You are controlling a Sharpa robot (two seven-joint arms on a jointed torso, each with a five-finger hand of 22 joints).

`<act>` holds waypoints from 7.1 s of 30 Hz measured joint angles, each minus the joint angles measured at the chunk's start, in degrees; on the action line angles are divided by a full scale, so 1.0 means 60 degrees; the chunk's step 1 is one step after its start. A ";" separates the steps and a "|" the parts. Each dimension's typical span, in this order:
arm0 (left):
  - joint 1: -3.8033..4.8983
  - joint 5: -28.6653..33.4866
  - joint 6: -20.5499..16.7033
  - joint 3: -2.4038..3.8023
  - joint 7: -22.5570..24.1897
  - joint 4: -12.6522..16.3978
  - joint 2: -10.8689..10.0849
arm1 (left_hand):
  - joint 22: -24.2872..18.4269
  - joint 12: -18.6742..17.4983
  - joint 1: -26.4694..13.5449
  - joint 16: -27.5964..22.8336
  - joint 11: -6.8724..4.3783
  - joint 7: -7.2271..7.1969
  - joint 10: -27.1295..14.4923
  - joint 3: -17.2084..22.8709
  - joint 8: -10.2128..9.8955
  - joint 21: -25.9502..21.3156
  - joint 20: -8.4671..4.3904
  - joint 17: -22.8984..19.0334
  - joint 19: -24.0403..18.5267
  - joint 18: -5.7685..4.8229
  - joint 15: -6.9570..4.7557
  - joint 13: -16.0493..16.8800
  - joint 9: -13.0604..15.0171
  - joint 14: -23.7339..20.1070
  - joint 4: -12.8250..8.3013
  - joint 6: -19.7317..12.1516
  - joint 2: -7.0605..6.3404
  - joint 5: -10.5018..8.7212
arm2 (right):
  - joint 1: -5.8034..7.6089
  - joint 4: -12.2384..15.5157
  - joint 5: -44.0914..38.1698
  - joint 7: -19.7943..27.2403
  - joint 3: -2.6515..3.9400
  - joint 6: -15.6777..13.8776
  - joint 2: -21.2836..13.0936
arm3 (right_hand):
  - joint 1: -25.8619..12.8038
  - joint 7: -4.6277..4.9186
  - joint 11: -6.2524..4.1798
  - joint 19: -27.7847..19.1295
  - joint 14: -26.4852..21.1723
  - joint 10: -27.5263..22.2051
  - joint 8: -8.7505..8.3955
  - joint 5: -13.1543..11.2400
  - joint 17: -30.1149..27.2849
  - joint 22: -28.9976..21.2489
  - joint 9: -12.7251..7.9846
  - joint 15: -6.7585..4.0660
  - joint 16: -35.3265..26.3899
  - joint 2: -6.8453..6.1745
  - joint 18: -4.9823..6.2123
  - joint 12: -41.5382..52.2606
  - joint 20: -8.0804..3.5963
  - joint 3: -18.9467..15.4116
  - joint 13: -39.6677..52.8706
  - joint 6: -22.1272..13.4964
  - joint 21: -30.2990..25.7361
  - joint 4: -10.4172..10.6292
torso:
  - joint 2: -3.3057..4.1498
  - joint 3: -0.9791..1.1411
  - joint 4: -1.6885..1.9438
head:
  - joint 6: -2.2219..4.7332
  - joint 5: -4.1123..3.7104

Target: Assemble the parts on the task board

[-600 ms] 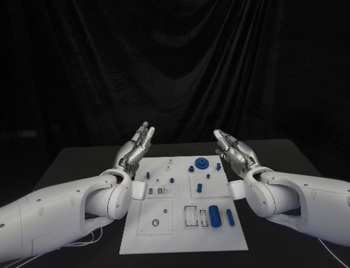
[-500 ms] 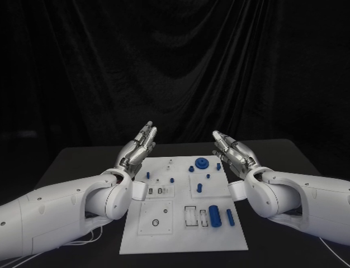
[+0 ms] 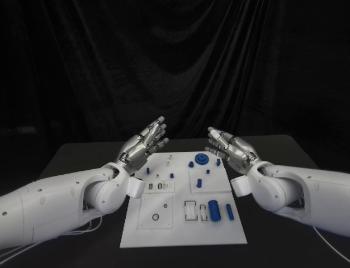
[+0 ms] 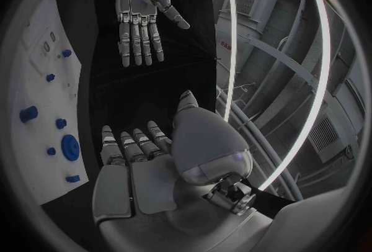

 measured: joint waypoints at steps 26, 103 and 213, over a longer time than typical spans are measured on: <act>-0.0227 -0.3322 0.0018 -0.0039 0.0097 0.0149 -0.1529 | 0.0345 0.2647 0.1101 0.0828 0.0775 0.0794 0.1331 -0.0149 0.0459 0.0838 0.0727 0.0451 0.1053 0.0148 0.0506 0.0186 0.0157 0.1536 -0.0014 0.1739 0.0041 0.1130 | 0.1102 -0.0752 -0.4672 -0.0142 -0.0007 0.1149 -0.0324 | 0.3007 0.0547 0.0551 0.7432 0.7063 0.3606 0.1017 0.1025 0.0857 0.0952 0.0193 -0.0297 0.3658 -0.0642 -0.0062 0.4609 -0.0262 0.0657 0.0362 0.2619 0.3039 -0.1224 | 0.0217 -0.0055 0.0021 | -0.1248 0.0314; 0.0721 -0.4212 -0.0989 -0.0039 0.0125 0.0884 -0.2231 | 0.0357 0.2051 0.2604 0.0478 0.0456 0.1218 0.1758 0.0067 0.0540 0.1149 0.0796 0.0271 0.1417 0.0146 0.0623 0.0181 0.0236 0.1713 -0.0042 0.3074 0.0468 0.3294 | 0.2745 -0.0819 -1.8621 -0.4167 0.0000 0.0438 -0.0113 | 0.1485 -0.1676 -0.1601 1.1851 1.3060 0.7043 -0.0701 -0.1079 0.4313 0.8233 0.0393 -0.2538 0.6402 -0.2507 -0.0313 0.0321 -0.2298 0.4335 0.0466 0.7054 0.9583 -0.1201 | 0.2143 -0.0698 0.1174 | -0.1059 -0.0494; 0.0718 -0.4223 -0.0032 -0.0042 0.0128 0.0312 -0.1924 | 0.0296 0.1829 0.2952 0.0407 0.0617 0.1810 0.1748 0.0253 0.0495 0.1149 0.0831 0.0264 0.1314 0.0145 0.0710 0.0184 0.0267 0.1698 -0.0093 0.3300 0.0617 0.3656 | 0.1925 -0.2133 -1.6981 -0.4503 0.0004 0.0128 0.0789 | 0.1884 -0.0478 -0.1324 1.2203 1.3376 1.0303 -0.0795 -0.0485 0.7119 1.0786 0.0883 -0.2466 0.8515 -0.3092 -0.0603 0.0219 -0.2215 0.5988 0.0713 0.8390 1.1101 -0.1402 | 0.2188 -0.0629 0.1174 | -0.1647 -0.0346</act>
